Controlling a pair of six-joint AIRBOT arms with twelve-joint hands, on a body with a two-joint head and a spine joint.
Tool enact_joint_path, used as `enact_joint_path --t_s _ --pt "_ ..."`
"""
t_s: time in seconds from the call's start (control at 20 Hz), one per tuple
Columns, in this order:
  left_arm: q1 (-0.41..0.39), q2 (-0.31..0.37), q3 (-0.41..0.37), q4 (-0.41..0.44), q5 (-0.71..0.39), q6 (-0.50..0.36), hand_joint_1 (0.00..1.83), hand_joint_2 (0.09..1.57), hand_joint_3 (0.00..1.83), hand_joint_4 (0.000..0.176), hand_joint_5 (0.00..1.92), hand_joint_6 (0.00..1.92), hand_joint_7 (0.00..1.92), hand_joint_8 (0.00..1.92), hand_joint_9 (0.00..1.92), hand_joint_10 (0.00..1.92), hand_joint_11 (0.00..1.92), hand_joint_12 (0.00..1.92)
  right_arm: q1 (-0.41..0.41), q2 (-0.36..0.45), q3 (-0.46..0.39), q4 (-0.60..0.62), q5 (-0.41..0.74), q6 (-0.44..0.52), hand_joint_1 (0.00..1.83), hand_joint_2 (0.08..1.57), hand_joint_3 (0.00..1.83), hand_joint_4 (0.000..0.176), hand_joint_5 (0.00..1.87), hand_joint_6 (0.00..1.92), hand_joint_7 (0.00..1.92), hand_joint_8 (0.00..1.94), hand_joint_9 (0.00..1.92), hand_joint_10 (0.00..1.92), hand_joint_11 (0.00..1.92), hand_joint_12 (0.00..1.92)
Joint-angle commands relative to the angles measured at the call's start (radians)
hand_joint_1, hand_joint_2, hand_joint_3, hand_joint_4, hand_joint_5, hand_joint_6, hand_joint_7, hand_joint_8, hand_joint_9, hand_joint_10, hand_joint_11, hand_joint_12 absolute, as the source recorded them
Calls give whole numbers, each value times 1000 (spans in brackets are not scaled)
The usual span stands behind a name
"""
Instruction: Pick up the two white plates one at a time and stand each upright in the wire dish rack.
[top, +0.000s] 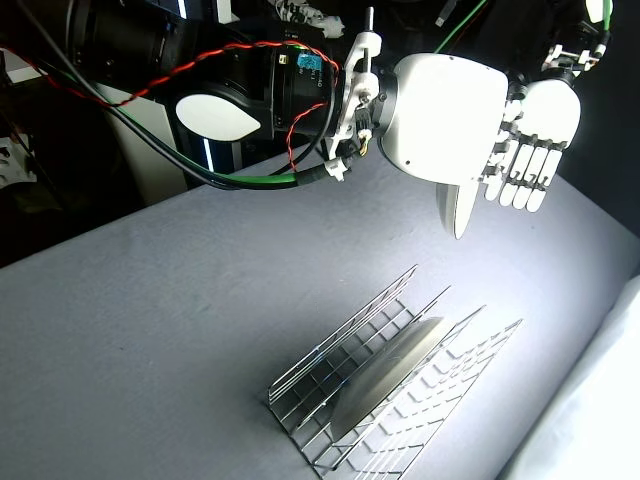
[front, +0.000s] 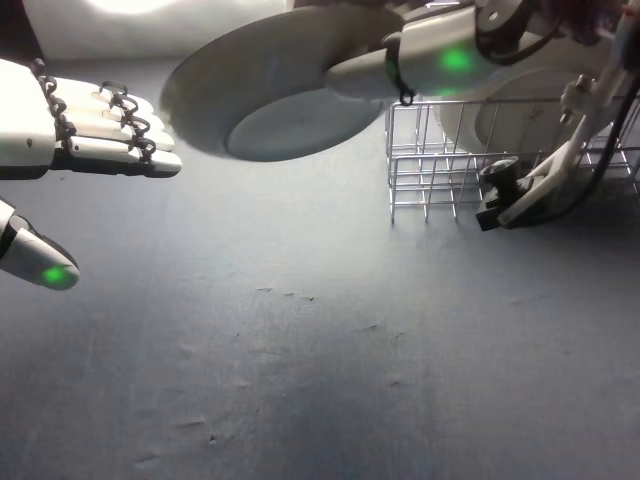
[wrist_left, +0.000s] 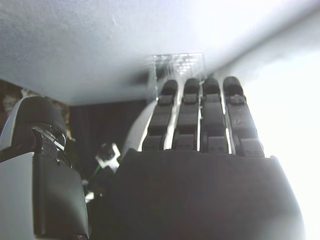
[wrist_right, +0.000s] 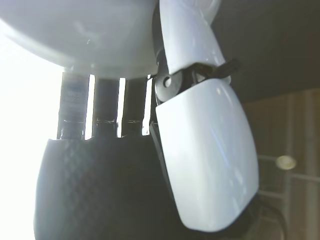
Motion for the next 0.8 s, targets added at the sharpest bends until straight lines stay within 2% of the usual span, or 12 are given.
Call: enact_joint_path --t_s 0.0,0.05,0.1,0.15,0.2,0.35,0.45,0.5,0.55,0.75 --pt "-7 10 6 -68 -25 -6 0 1070 2 0 0 0 0 0 0 0 8 8 26 15 -4 21 119 21 1395 1124 1 0 861 1123 970 925 913 1173 726 1391" --pt "-7 10 6 -68 -25 -6 0 1072 2 0 0 0 0 0 0 0 8 9 28 22 -4 30 115 21 1377 1124 0 0 877 1116 972 929 912 1191 726 1314" --pt "-7 10 6 -68 -25 -7 0 1065 0 0 0 0 0 0 0 0 1 1 28 31 -4 34 109 21 1465 1117 2 0 852 1094 968 886 940 1073 779 1535" --pt "-7 10 6 -68 -25 -8 0 1067 0 0 0 0 0 0 0 0 3 1 28 35 -4 36 109 22 1390 1125 3 0 846 1143 953 939 942 1151 749 1370" --pt "-7 10 6 -68 -25 -8 0 1066 0 0 0 0 0 0 0 0 22 10 28 46 -4 41 104 22 1379 1121 0 0 844 1128 976 921 964 1153 771 1312" --pt "-7 10 6 -68 -25 -8 0 1071 2 0 0 0 0 0 0 0 8 4 28 60 -4 49 101 22 1377 1108 0 0 909 1051 1014 878 936 1171 728 1323" --pt "-9 10 5 -68 -25 -8 0 1068 0 0 0 0 0 0 0 0 9 5 15 89 3 49 88 18 1376 1114 1 0 877 1084 989 906 955 1165 773 1282" --pt "-9 10 5 -68 -25 -8 0 1078 5 0 0 0 3 1 0 0 20 9 12 93 6 49 88 17 1466 1111 2 0 836 1086 956 893 974 1041 835 1503" --pt "-9 10 5 -68 -25 -8 0 1077 4 0 0 0 0 0 0 0 17 9 7 99 10 49 86 17 1482 1118 1 0 817 1103 930 923 962 1035 840 1560" --pt "-9 10 7 -68 -25 -8 0 1069 0 0 0 0 1 0 0 0 10 7 -23 121 24 49 83 15 1489 1112 0 0 828 1086 965 868 985 997 824 1578"
